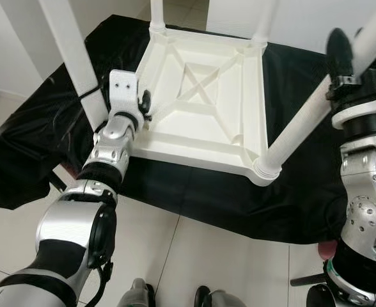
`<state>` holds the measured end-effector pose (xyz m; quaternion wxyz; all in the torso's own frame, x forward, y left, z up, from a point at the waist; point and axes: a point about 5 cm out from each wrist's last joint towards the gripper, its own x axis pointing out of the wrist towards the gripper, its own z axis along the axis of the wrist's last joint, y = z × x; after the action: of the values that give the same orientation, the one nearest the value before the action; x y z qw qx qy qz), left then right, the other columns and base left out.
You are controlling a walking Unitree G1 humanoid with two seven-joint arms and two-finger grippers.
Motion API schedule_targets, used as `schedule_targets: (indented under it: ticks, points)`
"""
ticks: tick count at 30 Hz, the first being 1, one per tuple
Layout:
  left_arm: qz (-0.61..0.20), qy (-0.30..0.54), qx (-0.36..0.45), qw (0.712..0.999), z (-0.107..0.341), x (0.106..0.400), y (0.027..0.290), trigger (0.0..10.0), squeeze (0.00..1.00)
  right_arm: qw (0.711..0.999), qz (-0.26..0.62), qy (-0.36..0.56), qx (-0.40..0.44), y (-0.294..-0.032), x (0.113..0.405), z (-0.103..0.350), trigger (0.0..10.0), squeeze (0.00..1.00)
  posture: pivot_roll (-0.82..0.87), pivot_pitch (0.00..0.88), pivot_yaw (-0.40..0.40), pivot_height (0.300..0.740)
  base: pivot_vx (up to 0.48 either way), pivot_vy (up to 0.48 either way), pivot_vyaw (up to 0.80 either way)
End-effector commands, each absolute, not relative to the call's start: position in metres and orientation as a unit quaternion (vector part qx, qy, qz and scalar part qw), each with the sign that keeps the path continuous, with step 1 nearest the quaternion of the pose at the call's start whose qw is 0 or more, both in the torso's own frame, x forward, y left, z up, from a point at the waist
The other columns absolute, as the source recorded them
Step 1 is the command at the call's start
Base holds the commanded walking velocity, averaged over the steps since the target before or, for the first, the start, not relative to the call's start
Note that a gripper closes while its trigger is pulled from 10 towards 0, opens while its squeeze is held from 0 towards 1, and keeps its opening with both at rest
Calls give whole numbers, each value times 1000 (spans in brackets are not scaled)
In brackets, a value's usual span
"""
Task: Building children table
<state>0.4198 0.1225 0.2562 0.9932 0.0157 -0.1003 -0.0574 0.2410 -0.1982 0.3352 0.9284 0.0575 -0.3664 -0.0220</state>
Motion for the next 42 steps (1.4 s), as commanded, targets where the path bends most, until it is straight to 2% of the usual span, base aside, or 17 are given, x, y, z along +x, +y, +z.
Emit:
schedule_targets:
  ticks: [1,8,10,12,13,16,18,19,22,25,30,34,37,42]
  points:
    - [-31,-114,26,993,268,422,140,10000,0,911,-190,-351,107,-252,233,319,0,0,-50,144,7,740,0,0,0]
    - [-37,-139,40,989,292,424,133,10000,0,907,-238,-317,140,-274,234,298,0,0,-40,145,6,740,0,0,0]
    - [-45,-154,50,986,307,424,126,10000,0,902,-263,-295,176,-286,235,281,0,0,-33,145,6,740,0,0,0]
    - [-45,-154,50,986,307,424,126,10000,0,902,-263,-295,176,-286,235,281,0,0,-33,145,6,740,0,0,0]
    - [-56,-171,60,982,325,424,115,10000,0,894,-294,-266,210,-297,235,259,0,0,-25,146,7,740,0,0,0]
    - [-69,-184,67,978,343,422,103,10000,0,890,-314,-233,234,-304,236,236,0,0,-16,148,6,740,0,0,0]
    - [-77,-185,65,978,347,422,99,10000,0,892,-313,-227,235,-304,237,231,0,0,-10,148,6,740,0,0,0]
    - [-101,-190,54,975,357,420,88,10000,0,895,-311,-206,246,-303,241,218,0,0,-2,151,6,740,0,0,0]
    - [-109,-192,51,974,360,419,84,10000,0,896,-310,-200,248,-303,242,214,0,0,0,151,6,740,0,0,0]
    - [-175,-208,44,961,378,411,54,10000,0,900,-287,-161,285,-294,253,192,0,0,20,157,0,740,0,0,0]
    - [-244,-221,42,943,394,399,21,10000,0,900,-272,-113,321,-286,267,163,0,0,54,158,-9,740,0,0,0]
    - [-263,-224,41,937,399,395,12,10000,0,900,-271,-104,327,-284,271,155,0,0,74,155,-12,740,0,0,0]
    - [-305,-231,41,923,407,385,-6,10000,0,891,-276,-96,347,-286,278,142,0,0,96,147,-17,740,0,0,0]
    - [-333,-230,38,914,409,379,-19,10000,0,877,-282,-92,378,-290,284,133,0,0,96,147,-17,740,0,0,0]
